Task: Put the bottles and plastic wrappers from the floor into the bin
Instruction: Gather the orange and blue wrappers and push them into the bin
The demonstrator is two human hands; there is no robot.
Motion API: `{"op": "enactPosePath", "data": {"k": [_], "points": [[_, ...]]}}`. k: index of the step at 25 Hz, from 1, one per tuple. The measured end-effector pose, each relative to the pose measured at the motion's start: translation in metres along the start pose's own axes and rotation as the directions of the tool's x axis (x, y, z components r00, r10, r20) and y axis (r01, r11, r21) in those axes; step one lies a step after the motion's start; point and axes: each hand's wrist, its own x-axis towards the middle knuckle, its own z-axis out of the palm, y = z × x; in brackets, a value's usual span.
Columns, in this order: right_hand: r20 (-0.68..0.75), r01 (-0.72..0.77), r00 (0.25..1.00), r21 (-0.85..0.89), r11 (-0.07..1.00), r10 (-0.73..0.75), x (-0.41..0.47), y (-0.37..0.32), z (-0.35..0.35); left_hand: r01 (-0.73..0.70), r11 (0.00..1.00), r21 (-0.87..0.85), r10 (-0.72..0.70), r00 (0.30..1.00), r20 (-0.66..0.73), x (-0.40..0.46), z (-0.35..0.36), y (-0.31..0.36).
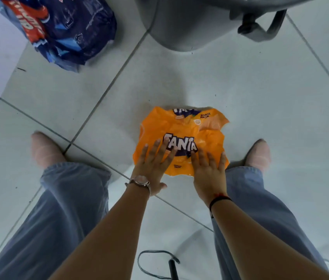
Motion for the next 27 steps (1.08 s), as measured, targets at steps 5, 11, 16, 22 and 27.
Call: {"op": "enactPosePath", "data": {"k": [5,11,16,22,27], "points": [[-0.098,0.103,0.99,0.048,0.993,-0.098,-0.007,-0.024,-0.034,-0.003,0.995,0.104,0.019,0.988,-0.151,-0.005,-0.04,-0.029],[-0.157,0.165,0.979,0.229,0.959,-0.131,0.024,-0.12,-0.106,0.022,0.944,0.33,0.08,0.953,-0.292,-0.03,-0.105,-0.135],[-0.527,0.282,0.83,0.115,0.952,-0.183,0.065,-0.203,-0.168,0.065,0.916,0.395,0.096,0.922,-0.375,-0.038,-0.176,-0.257],[-0.632,0.225,0.766,0.092,0.97,-0.118,0.141,-0.231,-0.231,0.1,0.944,0.315,0.04,0.912,-0.408,0.011,-0.223,-0.333],[-0.345,0.242,0.922,0.158,0.957,-0.176,0.197,-0.218,-0.222,0.085,0.88,0.467,-0.03,0.992,-0.124,0.049,-0.218,-0.369]]}}
